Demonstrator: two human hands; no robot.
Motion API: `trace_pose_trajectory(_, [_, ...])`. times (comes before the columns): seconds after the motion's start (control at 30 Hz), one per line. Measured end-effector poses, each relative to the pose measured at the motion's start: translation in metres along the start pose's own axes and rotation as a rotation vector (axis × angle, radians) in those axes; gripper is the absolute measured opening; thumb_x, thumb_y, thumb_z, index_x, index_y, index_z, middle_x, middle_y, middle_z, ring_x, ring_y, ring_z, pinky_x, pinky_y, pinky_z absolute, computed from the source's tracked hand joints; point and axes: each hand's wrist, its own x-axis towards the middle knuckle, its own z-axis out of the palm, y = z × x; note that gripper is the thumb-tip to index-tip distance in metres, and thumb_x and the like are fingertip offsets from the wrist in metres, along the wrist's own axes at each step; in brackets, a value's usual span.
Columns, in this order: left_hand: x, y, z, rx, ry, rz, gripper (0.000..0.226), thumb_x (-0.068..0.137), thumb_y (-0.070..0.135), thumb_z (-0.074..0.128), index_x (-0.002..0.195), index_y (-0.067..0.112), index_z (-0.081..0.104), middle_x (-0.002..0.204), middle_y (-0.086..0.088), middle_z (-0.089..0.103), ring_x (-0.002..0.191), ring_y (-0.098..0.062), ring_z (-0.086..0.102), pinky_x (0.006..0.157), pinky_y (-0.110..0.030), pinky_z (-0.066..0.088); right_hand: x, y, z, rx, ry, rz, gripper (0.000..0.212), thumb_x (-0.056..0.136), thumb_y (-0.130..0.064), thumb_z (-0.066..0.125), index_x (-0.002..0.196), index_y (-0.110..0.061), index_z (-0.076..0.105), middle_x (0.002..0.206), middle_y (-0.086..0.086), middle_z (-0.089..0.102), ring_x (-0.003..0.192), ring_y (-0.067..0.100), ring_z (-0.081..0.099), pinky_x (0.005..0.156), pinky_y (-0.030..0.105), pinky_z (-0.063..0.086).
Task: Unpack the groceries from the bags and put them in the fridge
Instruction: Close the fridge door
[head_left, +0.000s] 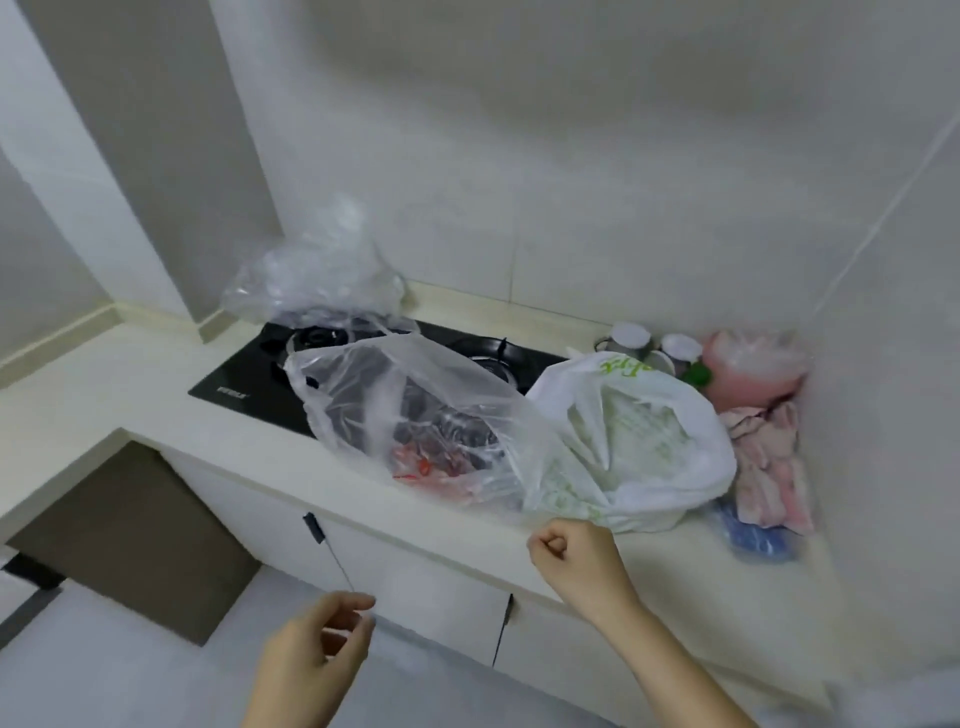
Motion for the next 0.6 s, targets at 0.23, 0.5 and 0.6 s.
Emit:
trace_pose_trajectory(0.23, [0.065,0.029,0.047,0.137,-0.094,0.239,0.026,0.085,0.016,0.066,0.079,0.041,0.061,0.069,0.011,0.068,0.066,0.001,0.064,0.059,-0.01,0.046,0.013,0.02,-0.016,0.087,0.126,0.125,0.017,0.083,-0.012,0.063,0.068,-0.017,0.067,0.063,-0.009,0.068,0.061,0.002,0.06,0.059,0.013,0.042])
trace_pose_trajectory(0.5, [0.156,0.025,-0.001,-0.291,0.381,-0.169,0.082,0.075,0.028,0.079,0.14,0.004,0.035,0.133,-0.015,0.047,0.105,-0.024,0.053,0.088,-0.038,0.046,0.046,0.001,0.011,0.291,-0.075,0.408,0.114,0.062,-0.043,0.087,0.149,-0.033,0.014,0.143,-0.002,0.034,0.127,0.021,0.044,0.101,0.033,0.042])
trace_pose_trajectory(0.6, [0.21,0.021,-0.023,-0.382,0.172,-0.326,0.1,0.071,0.048,0.078,0.147,0.012,0.024,0.137,-0.01,0.044,0.113,-0.027,0.051,0.079,-0.037,0.051,0.071,-0.02,0.025,0.605,-0.036,0.511,0.1,0.077,-0.037,0.078,0.152,-0.024,0.012,0.135,-0.008,0.036,0.134,0.02,0.04,0.102,0.04,0.044])
